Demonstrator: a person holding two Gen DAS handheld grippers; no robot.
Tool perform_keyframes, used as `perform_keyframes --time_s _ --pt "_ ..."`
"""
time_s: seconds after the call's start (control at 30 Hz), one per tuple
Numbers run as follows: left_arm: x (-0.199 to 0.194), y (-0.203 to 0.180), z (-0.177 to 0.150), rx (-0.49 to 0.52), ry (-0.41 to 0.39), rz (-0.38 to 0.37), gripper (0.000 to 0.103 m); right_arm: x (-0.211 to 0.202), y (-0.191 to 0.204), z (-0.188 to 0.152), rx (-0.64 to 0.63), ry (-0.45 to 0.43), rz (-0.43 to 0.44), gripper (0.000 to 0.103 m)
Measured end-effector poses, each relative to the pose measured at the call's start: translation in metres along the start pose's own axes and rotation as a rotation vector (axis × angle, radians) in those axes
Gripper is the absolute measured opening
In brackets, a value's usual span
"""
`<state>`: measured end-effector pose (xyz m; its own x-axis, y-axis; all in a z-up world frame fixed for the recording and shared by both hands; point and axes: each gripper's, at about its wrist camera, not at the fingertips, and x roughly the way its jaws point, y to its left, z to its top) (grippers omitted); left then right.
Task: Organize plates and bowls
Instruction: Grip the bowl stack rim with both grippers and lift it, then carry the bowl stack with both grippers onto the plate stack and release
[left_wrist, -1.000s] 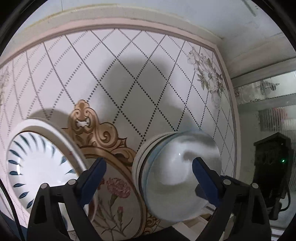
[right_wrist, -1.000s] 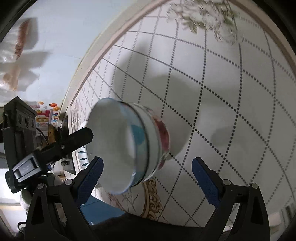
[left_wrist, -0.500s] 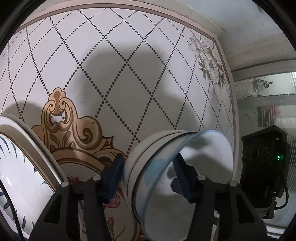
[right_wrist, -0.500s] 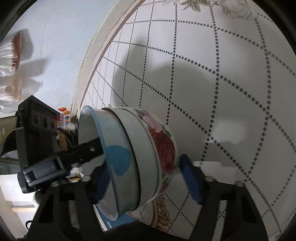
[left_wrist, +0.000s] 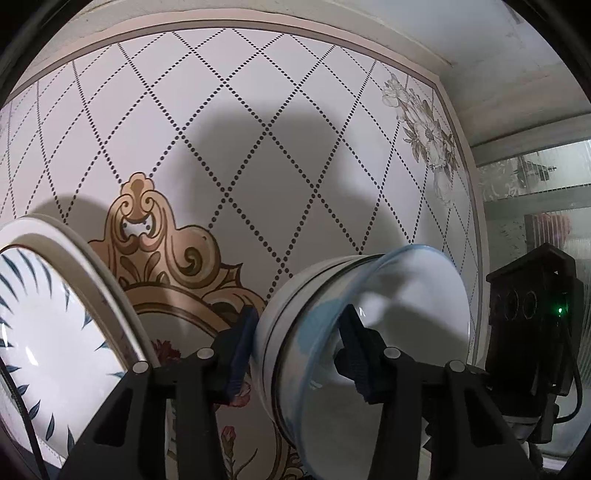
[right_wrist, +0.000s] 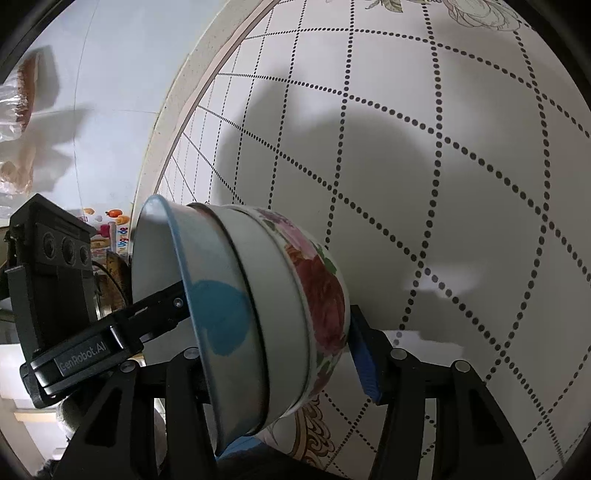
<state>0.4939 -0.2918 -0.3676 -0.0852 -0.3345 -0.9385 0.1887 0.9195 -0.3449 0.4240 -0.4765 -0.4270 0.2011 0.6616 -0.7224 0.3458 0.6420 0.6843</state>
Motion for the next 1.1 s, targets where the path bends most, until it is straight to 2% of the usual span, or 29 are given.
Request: perform_keyframes --time_s 0.23,0.43,0.73,1.1 --pt "-0.022 0.003 -0.003 -0.017 -0.037 -0.006 0.043 -0.003 0.018 0.0 -0.03 -0.008 -0.003 0.058" --pt "-0.049 0.016 -0.005 -0.041 -0.078 -0.009 0.043 -0.004 0.049 0.004 -0.083 0.004 -0.007 0.058" --pt "-0.092 0.067 -0.019 -0.15 -0.142 -0.018 0.043 0.018 0.107 0.004 -0.176 0.071 -0.003 0.058" --pt "-0.126 0.149 -0.045 -0.307 -0.205 0.0 0.043 0.085 0.177 -0.006 -0.304 0.187 -0.002 0.058"
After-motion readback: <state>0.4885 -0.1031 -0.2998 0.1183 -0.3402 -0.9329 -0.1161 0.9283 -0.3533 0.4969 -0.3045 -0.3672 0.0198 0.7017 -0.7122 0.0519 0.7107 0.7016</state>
